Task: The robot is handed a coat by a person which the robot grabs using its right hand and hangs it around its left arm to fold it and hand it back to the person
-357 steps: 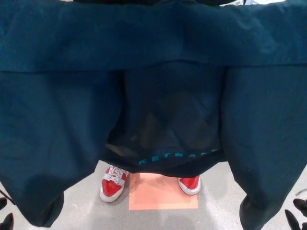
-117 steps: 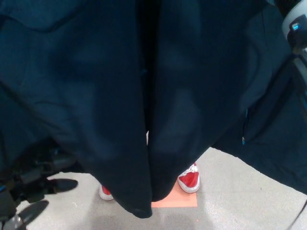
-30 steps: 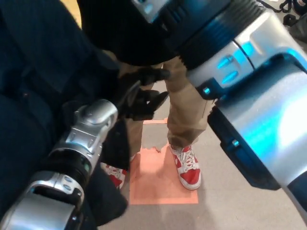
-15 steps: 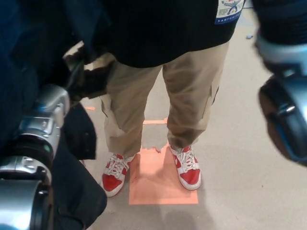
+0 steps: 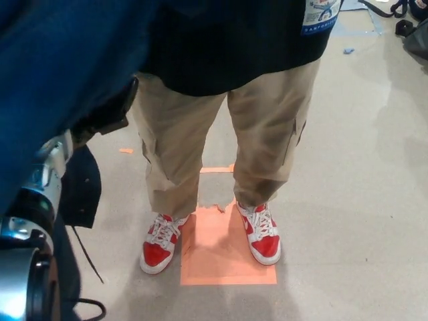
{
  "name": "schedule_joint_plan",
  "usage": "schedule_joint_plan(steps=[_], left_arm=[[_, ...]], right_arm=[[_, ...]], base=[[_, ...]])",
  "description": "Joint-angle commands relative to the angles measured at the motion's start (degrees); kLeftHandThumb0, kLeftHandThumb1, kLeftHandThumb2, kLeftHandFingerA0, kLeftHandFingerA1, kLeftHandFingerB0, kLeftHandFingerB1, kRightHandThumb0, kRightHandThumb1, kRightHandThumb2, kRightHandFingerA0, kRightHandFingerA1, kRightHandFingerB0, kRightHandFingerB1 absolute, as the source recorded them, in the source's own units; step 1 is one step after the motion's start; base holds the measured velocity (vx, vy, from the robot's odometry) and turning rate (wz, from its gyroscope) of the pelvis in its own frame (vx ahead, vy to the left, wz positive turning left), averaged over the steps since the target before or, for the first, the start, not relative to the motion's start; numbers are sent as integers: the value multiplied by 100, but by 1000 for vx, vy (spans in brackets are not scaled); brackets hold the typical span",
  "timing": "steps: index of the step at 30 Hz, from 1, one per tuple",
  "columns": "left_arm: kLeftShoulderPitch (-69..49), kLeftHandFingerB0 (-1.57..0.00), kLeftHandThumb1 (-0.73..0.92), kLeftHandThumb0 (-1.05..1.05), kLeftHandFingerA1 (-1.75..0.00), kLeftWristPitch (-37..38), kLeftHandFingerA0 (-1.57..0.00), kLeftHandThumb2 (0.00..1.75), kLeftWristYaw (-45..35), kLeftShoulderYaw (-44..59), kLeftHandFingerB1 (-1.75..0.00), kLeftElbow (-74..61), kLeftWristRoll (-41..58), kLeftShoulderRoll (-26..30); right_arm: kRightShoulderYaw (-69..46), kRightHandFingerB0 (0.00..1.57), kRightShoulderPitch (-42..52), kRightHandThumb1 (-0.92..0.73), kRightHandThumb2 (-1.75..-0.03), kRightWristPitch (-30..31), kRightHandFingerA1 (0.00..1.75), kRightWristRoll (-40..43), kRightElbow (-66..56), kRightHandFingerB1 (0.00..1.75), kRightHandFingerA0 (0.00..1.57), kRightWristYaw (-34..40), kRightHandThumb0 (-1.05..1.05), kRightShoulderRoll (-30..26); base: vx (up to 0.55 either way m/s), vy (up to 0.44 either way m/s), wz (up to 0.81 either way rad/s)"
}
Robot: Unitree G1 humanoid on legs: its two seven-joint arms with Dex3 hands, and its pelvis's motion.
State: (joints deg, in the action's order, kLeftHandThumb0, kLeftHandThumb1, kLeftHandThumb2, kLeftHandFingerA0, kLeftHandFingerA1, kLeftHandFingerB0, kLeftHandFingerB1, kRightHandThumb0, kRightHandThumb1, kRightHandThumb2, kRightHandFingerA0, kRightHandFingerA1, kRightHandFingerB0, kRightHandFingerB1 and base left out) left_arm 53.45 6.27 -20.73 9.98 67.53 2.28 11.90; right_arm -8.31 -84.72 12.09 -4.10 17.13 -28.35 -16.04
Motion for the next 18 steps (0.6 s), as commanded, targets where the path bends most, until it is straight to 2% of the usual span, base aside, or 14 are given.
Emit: schedule_joint_plan(steps=[1, 3, 5, 6, 7, 8, 9, 10, 12, 14, 15, 16, 17, 18], left_arm=[[-106, -7, 62, -79, -28, 180, -7, 94, -93, 89, -29, 29, 101, 260], [-154, -4, 59, -70, -35, 211, -3, 95, -133, 102, -34, 1, 123, 295], [-146, -11, 60, -76, -34, 217, -2, 93, -147, 92, -34, 26, 100, 373], [-156, -13, 78, -70, -25, 236, -10, 64, -149, 83, -24, 27, 88, 389], [-172, -13, 78, -70, -25, 263, -10, 64, -151, 69, -24, 25, 74, 402], [-175, -9, 64, -73, -36, 282, -6, 91, -166, 85, -34, 31, 86, 439], [-195, -9, 64, -72, -37, 294, -6, 91, -166, 91, -35, 17, 91, 458], [-197, -10, 65, -71, -34, 302, -5, 92, -169, 96, -36, 4, 98, 461], [-197, -16, 79, -64, -23, 332, -9, 65, -190, 92, -26, -18, 100, 467], [-188, -17, 79, -64, -22, 387, -9, 66, -210, 64, -27, -36, 75, 477], [-144, -11, 66, -70, -31, 337, -5, 92, -197, 65, -38, -47, 76, 496], [-121, -14, 66, -71, -34, 341, -5, 91, -211, 61, -40, -58, 76, 504], [-114, 0, 52, -35, -50, 352, -1, 107, -226, 53, -45, -74, 69, 518], [-117, 0, 52, -35, -50, 360, -1, 107, -236, 44, -45, -88, 61, 533]], right_arm=[[-370, 118, 731, -91, -74, 226, 91, 443, -380, 113, 140, 25, -27, -464], [-754, 119, 1614, -85, -65, -213, 68, 596, -40, 83, 136, -17, -40, -740], [-960, 122, 2244, -82, -65, -376, 73, 695, 120, 82, 138, 56, -41, -769], [-1012, 119, 2461, -84, -65, -349, 78, 765, 54, 89, 137, 21, -36, -755], [-1064, 119, 2705, -84, -65, -295, 78, 858, -61, 89, 137, -46, -36, -736], [-1029, 121, 3201, -86, -66, -149, 76, 722, -300, 87, 138, 95, -36, -670], [-1037, 112, 3610, -70, -107, -111, 99, 756, -383, 97, 124, 85, -32, -594], [-1016, 120, 3841, -87, -66, -218, 84, 779, -369, 85, 133, 51, -33, -547], [-916, 120, 4277, -86, -65, -457, 90, 742, -438, 84, 132, 37, -33, -463], [-789, 117, 4731, -88, -66, -545, 94, 688, -582, 89, 129, -16, -32, -415], [-542, 111, 5307, -72, -108, -464, 98, 402, -632, 103, 118, 56, -30, -419], [-517, 110, 5539, -86, -69, -575, 77, 383, -441, 104, 129, 89, -30, -363], [-495, 108, 5682, -88, -66, -651, 76, 354, -291, 103, 129, 174, -26, -319], [-468, 108, 5767, -88, -66, -683, 76, 312, -204, 103, 129, 266, -26, -294]], base=[[0, 0, 0], [0, 0, 3], [0, 0, 0], [0, 0, 0], [0, 0, 0], [0, 0, 0], [0, 0, 0], [0, 0, 0], [0, 0, 0], [0, 0, 0], [0, 0, 0], [0, 0, 0], [0, 0, 0], [0, 0, 0]])
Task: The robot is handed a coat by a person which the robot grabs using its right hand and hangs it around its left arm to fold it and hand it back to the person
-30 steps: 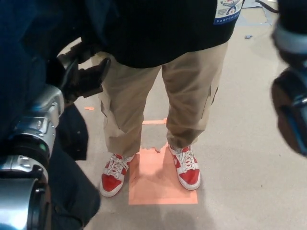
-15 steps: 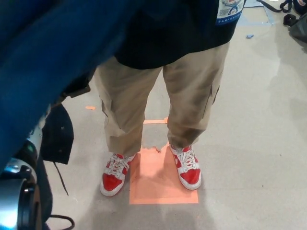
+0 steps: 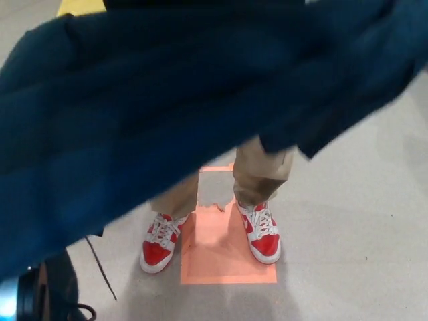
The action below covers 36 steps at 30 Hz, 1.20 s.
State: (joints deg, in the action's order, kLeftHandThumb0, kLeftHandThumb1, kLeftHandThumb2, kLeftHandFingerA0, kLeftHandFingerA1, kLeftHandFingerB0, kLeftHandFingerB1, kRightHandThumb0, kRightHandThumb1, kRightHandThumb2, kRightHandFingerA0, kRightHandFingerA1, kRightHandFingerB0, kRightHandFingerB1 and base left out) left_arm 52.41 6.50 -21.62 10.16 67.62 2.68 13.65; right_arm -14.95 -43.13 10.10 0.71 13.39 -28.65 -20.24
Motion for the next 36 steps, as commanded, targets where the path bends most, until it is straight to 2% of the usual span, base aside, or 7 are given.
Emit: schedule_joint_plan(steps=[1, 7, 9, 17, 18, 20, 36], left_arm=[[17, 0, 53, -35, -50, 338, -1, 107, -143, 35, -45, -88, 24, 387], [-135, -17, 81, -66, -26, 296, -12, 64, -126, 55, -28, -146, 31, 491], [-131, 0, 53, -35, -49, 286, 0, 107, -141, 30, -46, -176, 21, 468], [-147, 0, 52, -35, -49, 339, 0, 106, -187, -1, -46, -253, 34, 369], [-149, 0, 50, -36, -49, 398, 0, 105, -200, -44, -46, -248, -13, 374], [-143, 0, 49, -36, -49, 400, 0, 105, -220, -53, -46, -257, -12, 369], [-79, 0, 50, -36, -49, 321, 0, 105, -271, -22, -46, -383, 61, 305]], right_arm=[[302, 111, 1633, -85, -70, -546, 74, -323, 367, 102, 129, 453, -30, 102], [1249, 102, 1822, -88, -68, -1143, 73, -1248, 2416, 110, 121, 1230, -29, -132], [1661, 111, 1813, -86, -68, -1147, 61, -1518, 2914, 98, 121, 1281, -31, -244], [2817, 106, 1641, -79, -65, -1172, 66, -2092, 4828, 76, 111, 2284, -40, -169], [2528, 48, 1816, -56, -90, -1338, 57, -1755, 4975, 53, 56, 2633, -73, -36], [2369, 27, 1792, -67, -61, -1294, 35, -1486, 5114, 31, 31, 2663, -77, 33], [-1755, 0, 1818, -54, -86, -505, 0, 2013, 5869, 0, 0, -610, -91, 399]], base=[[0, 0, 0], [0, 0, 0], [0, 0, 0], [0, 0, 0], [0, 0, 0], [0, 0, 0], [0, 0, 0]])
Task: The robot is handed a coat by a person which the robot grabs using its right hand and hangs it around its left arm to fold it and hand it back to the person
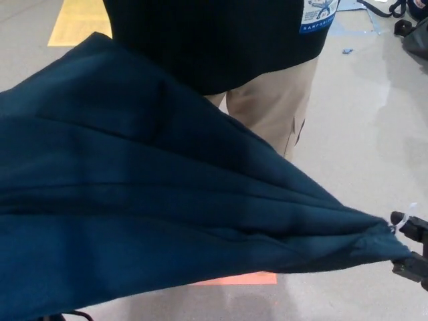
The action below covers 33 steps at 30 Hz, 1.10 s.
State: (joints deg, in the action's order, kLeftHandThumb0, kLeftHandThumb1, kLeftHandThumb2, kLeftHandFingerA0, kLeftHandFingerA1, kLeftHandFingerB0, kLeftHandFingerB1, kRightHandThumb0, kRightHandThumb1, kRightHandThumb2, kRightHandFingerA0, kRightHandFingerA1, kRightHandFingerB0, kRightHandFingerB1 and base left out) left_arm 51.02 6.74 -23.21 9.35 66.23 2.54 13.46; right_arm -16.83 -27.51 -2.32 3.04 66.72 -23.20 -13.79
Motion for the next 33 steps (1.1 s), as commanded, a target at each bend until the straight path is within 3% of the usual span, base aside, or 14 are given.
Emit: schedule_joint_plan(steps=[1, 4, 9, 10, 11, 14, 19, 20, 27, 28, 29, 30, 31, 33], left_arm=[[63, -8, 59, -72, -40, 281, -1, 94, -113, 46, -42, -238, 60, 328], [38, -7, 61, -76, -38, 322, 0, 94, -138, 43, -41, -220, 50, 341], [-21, 0, 50, -35, -49, 381, -1, 105, -121, 33, -45, -283, 20, 420], [-7, -24, 79, -66, -28, 399, -15, 63, -103, 35, -29, -268, 12, 431], [-3, 0, 52, -35, -49, 401, 0, 106, -103, 42, -45, -275, 17, 442], [-14, 0, 52, -35, -49, 348, 0, 106, -100, 62, -46, -318, 41, 438], [142, 0, 53, -34, -48, 274, 0, 106, -152, 63, -45, -257, 58, 428], [141, 0, 51, -35, -49, 297, 0, 105, -176, 49, -45, -267, 44, 445], [178, 0, 49, -35, -49, 261, 0, 104, -189, -41, -47, -336, -30, 530], [193, -13, 58, -73, -39, 254, -3, 92, -203, -47, -42, -339, -29, 522], [227, -16, 77, -66, -27, 233, -12, 64, -212, -46, -27, -335, -20, 512], [276, -16, 77, -66, -27, 214, -12, 64, -200, -44, -27, -324, -16, 507], [336, -11, 58, -67, -40, 237, 0, 94, -175, -78, -43, -314, -59, 511], [420, -17, 79, -66, -26, 279, -11, 64, -216, -83, -27, -297, -51, 509]], right_arm=[[-1637, 0, 269, -55, -87, 744, 0, 1772, 547, 0, 0, -1234, -91, -264], [-1884, 0, 300, -55, -88, 778, 0, 1813, 601, 0, 0, -1384, -93, -292], [-2566, 0, 293, -57, -93, 1203, 0, 2205, 732, 0, 0, -2098, -98, -388], [-2692, 0, 262, -54, -92, 1310, 0, 2261, 759, 0, 0, -2175, -97, -417], [-2744, 0, 245, -54, -93, 1340, 0, 2270, 767, 0, 0, -2204, -97, -440], [-2794, 0, 260, -53, -91, 1384, 0, 2147, 774, 0, 0, -2444, -95, -550], [-1517, 0, -31, -41, -79, 1320, 0, 983, 664, 0, 0, -3002, -76, -1008], [-1183, 0, -120, -51, -56, 1246, 0, 736, 586, 6, 0, -3003, -77, -1090], [1013, 0, -612, -45, -80, 420, 0, -484, -201, 0, 0, -3313, -84, -1814], [1245, 0, -598, -46, -80, 200, 0, -623, -374, 0, 0, -3289, -85, -1889], [1599, 0, -583, -47, -81, -127, 0, -859, -632, 0, 0, -3198, -86, -2009], [1803, 0, -596, -47, -81, -262, 0, -988, -782, 0, 0, -3102, -86, -2087], [1912, 0, -644, -44, -77, -123, 0, -981, -998, 0, 0, -3099, -80, -2136], [2523, 0, -640, -42, -75, -310, 0, -1610, -1682, 0, 0, -2583, -72, -2381]], base=[[0, 0, 0], [0, 0, 0], [0, 0, 0], [0, 0, 0], [0, 0, 0], [0, 0, 0], [0, 0, 0], [0, 0, 0], [0, 0, 0], [0, 0, 0], [0, 0, 0], [0, 0, 0], [0, 0, 0], [0, 0, 0]])
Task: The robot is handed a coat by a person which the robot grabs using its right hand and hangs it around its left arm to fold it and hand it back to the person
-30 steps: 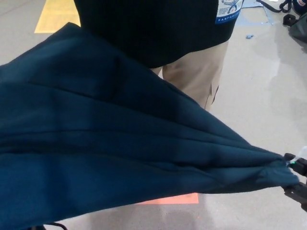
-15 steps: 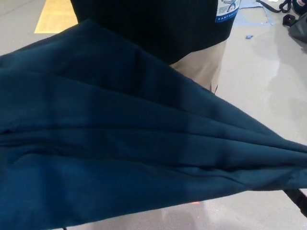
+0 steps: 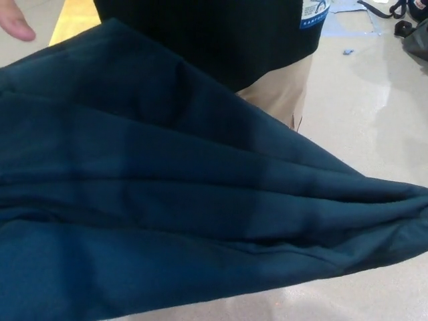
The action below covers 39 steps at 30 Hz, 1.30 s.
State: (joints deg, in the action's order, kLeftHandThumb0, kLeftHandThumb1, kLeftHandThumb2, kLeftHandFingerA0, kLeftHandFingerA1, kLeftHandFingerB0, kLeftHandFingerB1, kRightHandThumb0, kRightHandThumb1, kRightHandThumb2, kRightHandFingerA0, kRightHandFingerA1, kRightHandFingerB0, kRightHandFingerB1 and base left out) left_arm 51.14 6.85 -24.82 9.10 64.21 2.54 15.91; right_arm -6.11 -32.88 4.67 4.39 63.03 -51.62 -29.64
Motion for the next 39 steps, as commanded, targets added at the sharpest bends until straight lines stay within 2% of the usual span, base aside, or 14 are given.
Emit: schedule_joint_plan(steps=[1, 2, 4, 5, 8, 13, 18, 21, 25, 27, 30, 33, 36, 39], left_arm=[[433, -13, 58, -68, -39, 258, 0, 94, -42, -75, -44, -88, -71, 267], [485, -12, 59, -71, -39, 221, 0, 93, -19, -104, -43, -92, -98, 268], [518, -12, 59, -71, -39, 177, 0, 93, -13, -116, -43, -90, -99, 261], [536, -11, 62, -82, -34, 135, 0, 90, -13, -112, -40, -105, -84, 259], [569, -10, 62, -84, -34, 123, 0, 90, -38, -103, -39, -73, -54, 256], [562, -11, 59, -70, -34, 192, 0, 93, -69, -133, -40, -90, -72, 306], [632, -11, 58, -71, -34, 115, -1, 91, -78, -101, -39, -86, -18, 319], [656, -7, 58, -68, -38, 144, -2, 93, -78, -99, -38, -78, -17, 346], [668, -8, 60, -75, -35, 212, 0, 91, -108, -134, -37, -67, -47, 365], [677, -6, 58, -69, -36, 194, -1, 92, -109, -115, -37, -36, -19, 342], [660, -1, 58, -66, -32, 80, -1, 92, -153, -49, -29, -73, 86, 275], [622, -1, 58, -69, -35, 124, -2, 93, -137, -78, -29, -81, 61, 218], [599, -2, 58, -69, -36, 133, -2, 93, -107, -76, -30, -96, 59, 214], [534, -11, 57, -71, -35, 128, -1, 91, -187, -7, -37, -169, 150, 222]], right_arm=[[1611, 0, -66, -42, -75, -1049, 3, -1952, -1534, 0, 0, 476, -68, -873], [1880, 0, -7, -36, -67, -1164, 2, -2343, -1861, 0, 0, 836, -54, -1006], [2078, 0, 45, -36, -67, -1199, 2, -2568, -2087, 0, 0, 1065, -54, -1107], [2241, 0, 56, -39, -64, -1112, 0, -2740, -2249, 1, 0, 1174, -41, -1141], [2428, 0, 85, -42, -74, -1132, 0, -2878, -2172, 0, 0, 1615, -71, -1140], [2799, 0, 67, -43, -77, -1214, 0, -3295, -2142, 0, 0, 2452, -73, -1167], [3242, 0, -9, -42, -77, -1514, 0, -3970, -2164, 1, 0, 3537, -73, -1371], [3241, 0, -150, -43, -78, -1574, 0, -3911, -2102, 1, 0, 3599, -75, -1398], [3123, 0, -346, -44, -78, -1380, 0, -3636, -2090, 1, 0, 3261, -75, -1417], [3145, 0, -398, -45, -80, -1321, 0, -3604, -1914, 0, 0, 3295, -76, -1362], [2995, 0, -318, -53, -84, -1073, 0, -3314, -1508, 0, 0, 3441, -83, -1057], [2789, 0, -138, -63, -92, -823, 2, -3068, -1147, 0, 0, 3800, -88, -608], [2753, 0, -124, -63, -92, -762, 1, -3076, -897, 0, 0, 4026, -88, -349], [2442, 0, 36, -63, -90, -699, 1, -2702, -263, 0, 0, 4296, -86, 279]], base=[[0, 0, 0], [0, 0, 0], [0, 0, 0], [0, 0, 0], [0, 0, 0], [0, 0, 0], [0, 0, 0], [0, 0, 0], [0, 0, 0], [0, 0, 0], [0, 0, 0], [0, 0, 0], [0, 0, 0], [0, 0, 0]])
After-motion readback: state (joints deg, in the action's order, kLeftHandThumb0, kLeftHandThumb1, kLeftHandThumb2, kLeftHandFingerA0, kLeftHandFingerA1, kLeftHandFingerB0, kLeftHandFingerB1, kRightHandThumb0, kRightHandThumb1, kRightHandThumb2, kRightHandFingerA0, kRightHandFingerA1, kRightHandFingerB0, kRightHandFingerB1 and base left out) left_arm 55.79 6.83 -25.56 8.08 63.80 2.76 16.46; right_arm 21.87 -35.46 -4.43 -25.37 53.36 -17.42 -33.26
